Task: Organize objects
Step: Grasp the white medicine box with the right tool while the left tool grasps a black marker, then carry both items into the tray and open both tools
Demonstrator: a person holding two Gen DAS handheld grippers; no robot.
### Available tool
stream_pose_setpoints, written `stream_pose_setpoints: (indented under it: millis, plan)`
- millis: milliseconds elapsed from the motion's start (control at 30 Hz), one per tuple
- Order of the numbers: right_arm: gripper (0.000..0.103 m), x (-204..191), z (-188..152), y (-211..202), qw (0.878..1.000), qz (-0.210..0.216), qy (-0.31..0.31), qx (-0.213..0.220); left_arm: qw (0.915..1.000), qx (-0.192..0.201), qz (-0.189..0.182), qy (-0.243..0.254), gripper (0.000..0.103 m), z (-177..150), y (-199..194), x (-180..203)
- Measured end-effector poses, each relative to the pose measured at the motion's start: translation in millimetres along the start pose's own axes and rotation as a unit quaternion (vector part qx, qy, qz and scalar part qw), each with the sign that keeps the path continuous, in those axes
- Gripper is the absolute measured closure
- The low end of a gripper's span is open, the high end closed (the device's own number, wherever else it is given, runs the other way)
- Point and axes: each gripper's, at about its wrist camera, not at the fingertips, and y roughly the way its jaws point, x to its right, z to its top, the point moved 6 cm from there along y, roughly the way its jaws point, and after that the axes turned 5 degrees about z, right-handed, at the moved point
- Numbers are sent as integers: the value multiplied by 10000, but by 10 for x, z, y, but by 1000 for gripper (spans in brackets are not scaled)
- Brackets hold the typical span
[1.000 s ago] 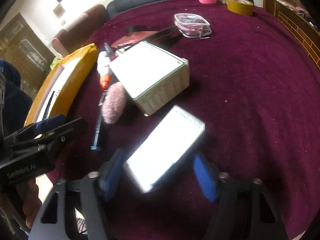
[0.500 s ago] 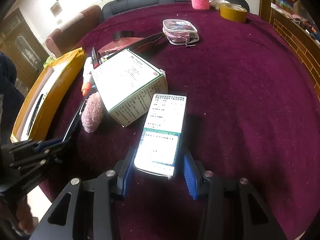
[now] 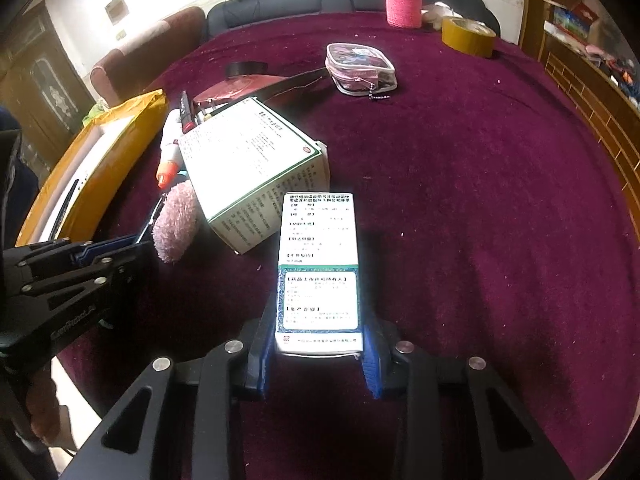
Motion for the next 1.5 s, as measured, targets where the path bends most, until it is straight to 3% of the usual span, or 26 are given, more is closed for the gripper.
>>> stream_pose_setpoints:
  millis: [67, 200, 400, 533, 667, 767, 900, 1100, 1267, 1433, 1500]
  plan:
    - [65, 3, 7, -2, 10000, 9, 53, 14, 10000, -28, -68, -1, 89, -88, -50, -9]
    - [65, -24, 6, -107, 9988, 366, 318, 100, 9956, 28, -805, -482, 89, -264, -271, -143]
    - [65, -239, 174, -485, 9958, 514, 253, 708, 9855, 579, -1196, -1056, 89, -227, -706, -464]
    - [65, -638, 358, -544, 9915, 947, -121, 884, 9831, 922, -1076, -1159, 89, -111, -916, -658]
    - [65, -1137, 550, -331, 9847, 1559, -426, 648, 9804, 1023, -768, -1498, 89, -77, -1002, -1085]
    - [65, -1539, 674, -159, 9786, 1880, -697, 463, 9771, 1037, -438, -1808, 89, -83, -977, -1507]
    - [65, -2057, 896, 179, 9738, 2039, -989, 176, 9751, 744, 13, -2090, 89, -49, -747, -2065]
    - [64, -2505, 1200, 748, 9783, 1680, -1204, -141, 9759, 261, 249, -2150, 89, 16, -316, -2439]
    - [64, -2616, 1352, 1128, 9826, 1355, -1220, -364, 9751, 82, 295, -2195, 89, -77, -195, -2560]
    - [64, -2640, 1422, 1203, 9840, 1014, -1448, -241, 9731, -56, 312, -2280, 89, -119, -58, -2592]
    - [62, -2644, 1417, 1192, 9841, 1008, -1437, -259, 9700, -43, 295, -2414, 84, -164, -76, -2608]
